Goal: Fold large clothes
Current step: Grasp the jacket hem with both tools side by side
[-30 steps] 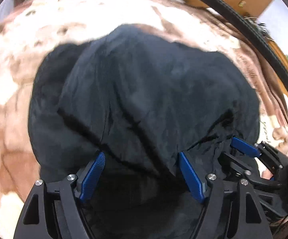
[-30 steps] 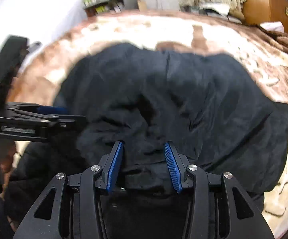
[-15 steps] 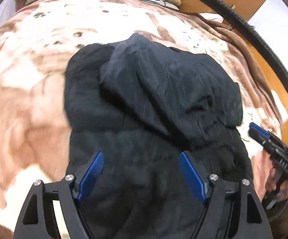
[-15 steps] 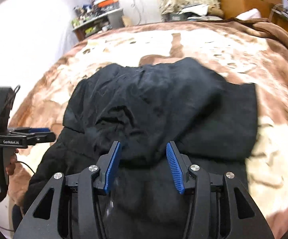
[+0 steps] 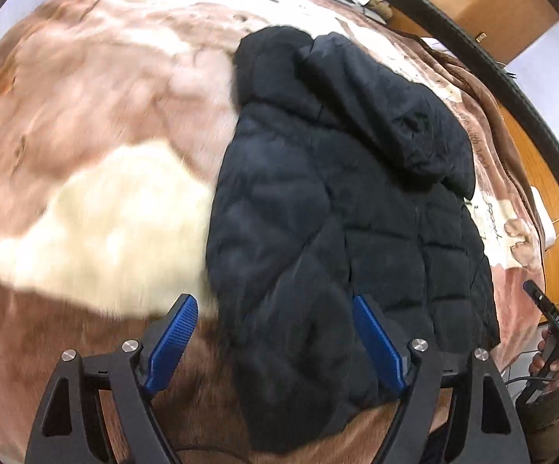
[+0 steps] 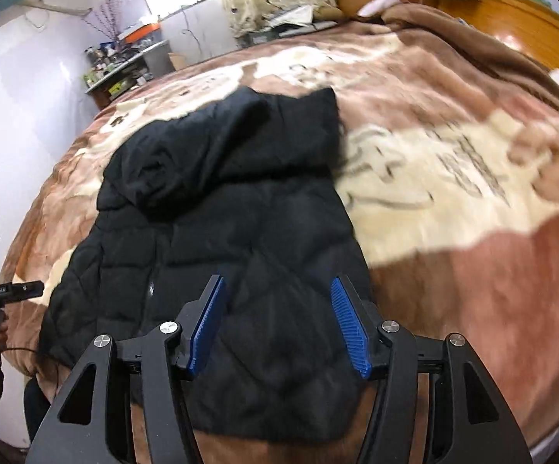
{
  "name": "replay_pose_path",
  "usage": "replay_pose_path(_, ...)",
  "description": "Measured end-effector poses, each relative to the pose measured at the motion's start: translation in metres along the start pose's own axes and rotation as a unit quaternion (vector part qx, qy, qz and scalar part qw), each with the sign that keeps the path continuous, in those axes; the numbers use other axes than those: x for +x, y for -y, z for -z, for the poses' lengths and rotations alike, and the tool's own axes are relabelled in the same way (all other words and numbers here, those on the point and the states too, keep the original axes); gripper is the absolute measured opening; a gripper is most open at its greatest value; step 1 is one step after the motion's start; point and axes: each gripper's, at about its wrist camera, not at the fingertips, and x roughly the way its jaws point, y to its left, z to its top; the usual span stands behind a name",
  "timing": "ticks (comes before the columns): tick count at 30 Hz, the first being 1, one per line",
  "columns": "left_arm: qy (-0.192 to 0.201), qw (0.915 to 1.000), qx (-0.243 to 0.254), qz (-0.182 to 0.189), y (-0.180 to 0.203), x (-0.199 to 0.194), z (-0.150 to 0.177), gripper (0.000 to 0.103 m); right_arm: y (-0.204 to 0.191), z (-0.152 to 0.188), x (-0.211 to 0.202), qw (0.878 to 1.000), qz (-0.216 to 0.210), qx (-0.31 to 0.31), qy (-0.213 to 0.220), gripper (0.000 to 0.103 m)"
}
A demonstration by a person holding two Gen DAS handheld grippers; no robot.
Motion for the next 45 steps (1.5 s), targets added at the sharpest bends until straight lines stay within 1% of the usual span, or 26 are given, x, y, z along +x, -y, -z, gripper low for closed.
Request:
replay_pose_path(4,-0.001,1.0,-0.003,-0.006,-0.004,-0.002,0.025,0.082,0.009,0.022,-0.009,1.0,0.005,0.015,-0.002,0.058)
replay_pose_path(6,-0.002,1.0,-0.008,0.001,-0.004,-0.003,0.035,0.082,0.012,0.029,-0.01,1.0,0.007,0.023,-0.004,0.059)
replay_pose_path(7,-0.003,1.0,-0.007,0.004,-0.003,-0.003,0.039,0.082,0.014,0.034,-0.009,1.0,0.015,0.022,-0.007,0.061)
replay_pose_path(8,-0.002,1.0,-0.007,0.0,-0.002,-0.003,0.041,0.082,0.014,0.037,-0.008,0.999,0.025,0.018,-0.011,0.066)
replay_pose_path(9,-0.002,1.0,-0.006,-0.005,-0.001,-0.001,0.044,0.082,0.013,0.041,-0.006,0.999,0.035,0.012,-0.015,0.069)
replay_pose_path(11,0.001,0.9999,-0.003,-0.016,0.002,0.0,0.05,0.082,0.014,0.05,-0.001,0.998,0.05,0.003,-0.026,0.069)
replay_pose_path(13,0.001,0.9998,0.003,-0.018,0.005,0.001,0.054,0.082,0.018,0.058,0.005,0.998,0.05,0.009,-0.037,0.069)
replay_pose_path(17,-0.01,0.9997,0.01,-0.021,0.01,0.011,0.063,0.082,0.027,0.07,0.018,0.997,0.043,0.032,-0.059,0.069)
replay_pose_path(19,-0.016,0.9997,0.001,-0.02,0.009,0.017,0.064,0.082,0.031,0.075,0.024,0.996,0.047,0.042,-0.067,0.07)
replay_pose_path(21,-0.016,0.9995,-0.003,-0.026,0.008,0.022,0.065,0.082,0.033,0.079,0.029,0.995,0.041,0.046,-0.073,0.07)
replay_pose_path(23,-0.012,0.9986,-0.002,-0.051,0.011,0.025,0.066,0.082,0.035,0.082,0.034,0.995,0.038,0.05,-0.077,0.07)
replay_pose_path(25,-0.003,0.9968,0.018,-0.078,0.017,0.027,0.068,0.082,0.035,0.082,0.037,0.995,0.039,0.049,-0.077,0.07)
replay_pose_path(26,0.003,0.9947,0.029,-0.098,0.022,0.028,0.069,0.082,0.035,0.082,0.039,0.995,0.038,0.045,-0.078,0.07)
replay_pose_path(28,0.011,0.9908,0.049,-0.126,0.029,0.03,0.071,0.082,0.031,0.082,0.042,0.996,0.037,0.037,-0.077,0.07)
replay_pose_path(31,0.011,0.9846,0.069,-0.16,0.035,0.039,0.076,0.082,0.021,0.083,0.049,0.996,0.042,0.008,-0.081,0.07)
replay_pose_path(33,0.006,0.9856,0.063,-0.157,0.034,0.046,0.078,0.082,0.013,0.085,0.052,0.995,0.054,-0.014,-0.079,0.07)
replay_pose_path(35,0.006,0.9839,0.061,-0.168,0.035,0.051,0.08,0.083,0.011,0.085,0.054,0.995,0.061,-0.018,-0.076,0.07)
replay_pose_path(37,0.013,0.9804,0.072,-0.183,0.036,0.054,0.084,0.083,0.01,0.086,0.056,0.995,0.063,-0.017,-0.074,0.069)
replay_pose_path(39,0.017,0.9776,0.079,-0.194,0.039,0.058,0.087,0.083,0.009,0.088,0.057,0.995,0.06,-0.013,-0.072,0.062)
replay_pose_path(40,0.017,0.9768,0.081,-0.198,0.041,0.06,0.087,0.083,0.008,0.089,0.057,0.995,0.063,-0.013,-0.072,0.06)
replay_pose_path(41,0.015,0.9772,0.08,-0.196,0.044,0.062,0.09,0.081,0.007,0.089,0.058,0.995,0.065,-0.013,-0.072,0.058)
replay_pose_path(43,0.011,0.9817,0.072,-0.176,0.044,0.065,0.092,0.07,0.005,0.089,0.059,0.995,0.069,-0.014,-0.07,0.053)
replay_pose_path(44,0.009,0.9836,0.07,-0.166,0.044,0.066,0.092,0.059,0.003,0.089,0.059,0.995,0.072,-0.015,-0.069,0.051)
replay_pose_path(45,0.009,0.985,0.07,-0.157,0.045,0.066,0.093,0.054,0.002,0.089,0.059,0.995,0.072,-0.018,-0.066,0.045)
